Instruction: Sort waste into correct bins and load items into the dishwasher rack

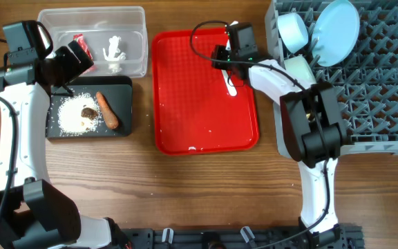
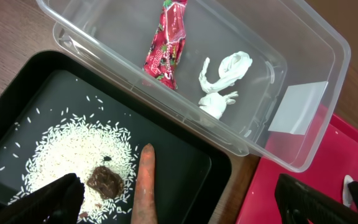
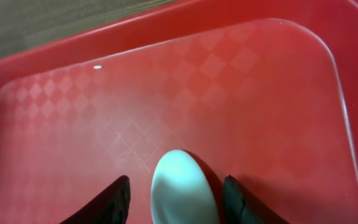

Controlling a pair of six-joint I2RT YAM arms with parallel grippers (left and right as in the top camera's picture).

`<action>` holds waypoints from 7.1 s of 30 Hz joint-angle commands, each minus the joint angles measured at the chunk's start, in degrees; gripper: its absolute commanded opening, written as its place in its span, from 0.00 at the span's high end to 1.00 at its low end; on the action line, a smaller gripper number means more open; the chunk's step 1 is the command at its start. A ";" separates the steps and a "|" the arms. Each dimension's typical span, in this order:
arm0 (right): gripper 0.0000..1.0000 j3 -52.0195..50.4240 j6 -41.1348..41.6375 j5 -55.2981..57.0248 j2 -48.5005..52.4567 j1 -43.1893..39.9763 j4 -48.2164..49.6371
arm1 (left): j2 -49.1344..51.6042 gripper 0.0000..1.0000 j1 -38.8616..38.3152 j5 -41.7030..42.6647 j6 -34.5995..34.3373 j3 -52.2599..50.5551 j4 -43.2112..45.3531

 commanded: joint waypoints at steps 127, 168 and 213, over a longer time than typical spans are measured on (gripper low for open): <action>0.00 -84.98 -24.04 -5.18 -131.56 -27.43 6.69 | -0.52 0.00 0.11 -0.55 0.35 0.26 0.15; 0.00 -90.18 -24.13 -5.18 -131.43 -25.00 7.65 | -18.60 0.00 -6.25 -1.60 12.37 -11.72 15.08; 0.00 -90.18 -24.13 -5.18 -131.43 -25.00 7.67 | -93.26 0.00 -11.65 -2.29 12.13 -81.15 39.63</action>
